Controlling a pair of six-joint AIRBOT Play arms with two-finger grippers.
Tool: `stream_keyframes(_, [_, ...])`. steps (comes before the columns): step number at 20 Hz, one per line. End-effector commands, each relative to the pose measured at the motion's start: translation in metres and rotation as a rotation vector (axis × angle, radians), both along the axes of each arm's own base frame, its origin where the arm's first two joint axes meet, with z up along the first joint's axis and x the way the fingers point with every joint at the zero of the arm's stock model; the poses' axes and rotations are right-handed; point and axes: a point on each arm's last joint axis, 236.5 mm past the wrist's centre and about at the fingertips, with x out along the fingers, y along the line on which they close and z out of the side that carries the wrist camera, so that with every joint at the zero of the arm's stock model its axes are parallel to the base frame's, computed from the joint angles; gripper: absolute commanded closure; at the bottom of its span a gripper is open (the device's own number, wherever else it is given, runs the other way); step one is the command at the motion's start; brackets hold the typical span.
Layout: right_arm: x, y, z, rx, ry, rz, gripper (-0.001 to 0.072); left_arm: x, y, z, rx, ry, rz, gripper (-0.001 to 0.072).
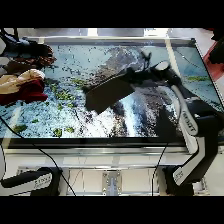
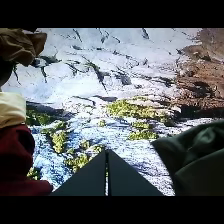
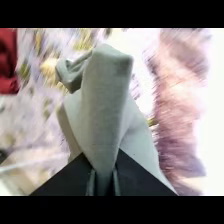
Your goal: Fold the shirts.
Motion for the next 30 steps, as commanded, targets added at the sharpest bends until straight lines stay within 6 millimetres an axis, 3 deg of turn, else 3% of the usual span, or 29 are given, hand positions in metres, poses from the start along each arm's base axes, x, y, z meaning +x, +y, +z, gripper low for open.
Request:
stream_keyframes(1, [-0.001, -0.162, 0.054, -0.313, -0.039, -0.269, 0.0671, -0.003, -0.002, -0.002, -0.01, 0.016, -0.001, 0.0696])
stream_keyframes(3, [-0.039, -0.26, 0.076, -0.484, 0.024, -0.427, 0.0671, -0.003, -0.007, -0.003, -0.033, 0.018, -0.013, 0.0696])
stream_keyframes(5, [-0.097, -0.341, 0.09, -0.632, 0.143, -0.552, 0.0671, -0.004, -0.012, -0.003, -0.05, 0.02, -0.022, 0.0696])
stream_keyframes(7, [-0.157, -0.393, 0.094, -0.725, 0.289, -0.642, 0.0671, -0.004, -0.013, -0.003, -0.057, 0.02, -0.025, 0.0696])
stream_keyframes(10, [-0.233, -0.425, 0.076, -0.804, 0.529, -0.681, 0.0671, -0.004, -0.019, -0.003, -0.082, 0.023, -0.038, 0.0696])
stream_keyframes(12, [-0.266, -0.426, 0.056, -0.83, 0.641, -0.665, 0.0671, -0.005, -0.025, -0.003, -0.103, 0.027, -0.05, 0.0696])
stream_keyframes(17, [-0.324, -0.395, -0.017, -0.799, 0.882, -0.529, 0.0671, -0.008, -0.027, -0.006, -0.111, 0.046, -0.055, 0.0696])
stream_keyframes(22, [-0.364, -0.37, -0.082, -0.771, 0.995, -0.448, 0.0666, -0.009, -0.027, -0.007, -0.113, 0.049, -0.056, 0.0696])
stream_keyframes(23, [-0.367, -0.368, -0.089, -0.771, 0.989, -0.445, 0.059, -0.009, -0.028, -0.007, -0.115, 0.049, -0.057, 0.0696])
stream_keyframes(24, [-0.364, -0.366, -0.092, -0.764, 0.962, -0.455, 0.037, -0.009, -0.028, -0.007, -0.114, 0.048, -0.057, 0.0696])
stream_keyframes(25, [-0.355, -0.365, -0.087, -0.754, 0.905, -0.48, 0.0221, -0.008, -0.028, -0.006, -0.114, 0.046, -0.057, 0.0696])
stream_keyframes(27, [-0.324, -0.364, -0.06, -0.724, 0.726, -0.534, 0.022, -0.006, -0.028, -0.004, -0.117, 0.033, -0.058, 0.0684])
stream_keyframes(29, [-0.274, -0.361, 0.003, -0.668, 0.428, -0.642, 0.022, -0.005, -0.03, -0.001, -0.126, 0.021, -0.062, 0.0684])
stream_keyframes(30, [-0.24, -0.348, 0.049, -0.58, 0.213, -0.705, 0.022, -0.004, -0.032, -0.001, -0.133, 0.02, -0.066, 0.0685])
